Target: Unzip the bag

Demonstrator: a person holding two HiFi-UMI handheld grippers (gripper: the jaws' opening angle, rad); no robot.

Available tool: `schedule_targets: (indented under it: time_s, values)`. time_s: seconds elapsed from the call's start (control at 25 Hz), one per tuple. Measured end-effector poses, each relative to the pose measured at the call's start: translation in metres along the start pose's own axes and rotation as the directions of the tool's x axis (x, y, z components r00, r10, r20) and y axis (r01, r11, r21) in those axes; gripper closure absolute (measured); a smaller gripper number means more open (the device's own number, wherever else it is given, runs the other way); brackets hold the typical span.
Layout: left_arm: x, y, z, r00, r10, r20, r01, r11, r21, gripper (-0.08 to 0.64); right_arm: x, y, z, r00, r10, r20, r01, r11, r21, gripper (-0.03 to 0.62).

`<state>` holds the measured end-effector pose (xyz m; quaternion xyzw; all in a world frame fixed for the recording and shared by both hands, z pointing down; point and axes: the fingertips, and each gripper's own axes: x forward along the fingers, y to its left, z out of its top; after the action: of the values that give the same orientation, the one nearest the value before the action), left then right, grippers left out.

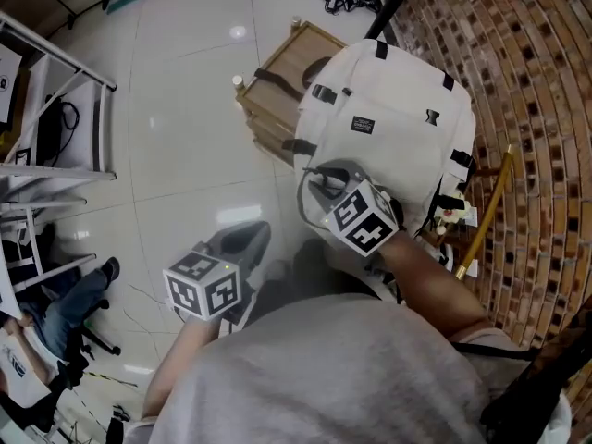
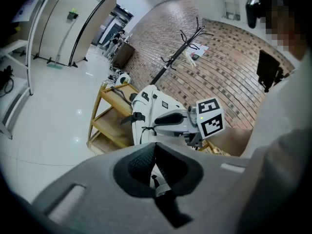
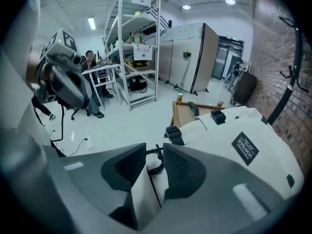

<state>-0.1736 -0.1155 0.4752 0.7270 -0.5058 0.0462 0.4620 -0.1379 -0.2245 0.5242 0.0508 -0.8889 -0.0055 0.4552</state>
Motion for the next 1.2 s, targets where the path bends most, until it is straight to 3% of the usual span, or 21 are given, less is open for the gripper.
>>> schedule_targets:
  time_s: [0.32,0.6,0.96,1.08,1.2]
  values:
    - [-0.006,0.016,-0.007,1.0,-0.003,0.005,0.003,0.999,-0.051,0.558,0.037,-0.002,-0.019,0.988,-0.041,-0.15,0.025,0.994,-0.11,0.472]
    - [-0.004,0.02,-0.007,1.0,-0.016,-0.002,0.016,0.998,-0.059,0.558,0.041,-0.007,-0.024,0.974,-0.118,-0.192,0.085,0.981,-0.172,0.546]
    - [0.031,0.006,0.002,0.995,-0.061,-0.079,0.063,0.998,0.03,0.558,0.002,-0.015,-0.02,0.995,-0.079,-0.061,0.085,0.992,0.097,0.555]
    - [0.05,0.002,0.0,0.989,-0.067,-0.13,0.075,0.995,0.063,0.558,-0.012,-0.016,-0.028,0.999,-0.051,-0.002,0.05,0.965,0.257,0.556]
    - [0.067,0.001,-0.01,0.977,-0.083,-0.196,0.103,0.99,0.096,0.558,-0.024,-0.016,-0.029,0.997,-0.032,0.074,0.0,0.919,0.394,0.557]
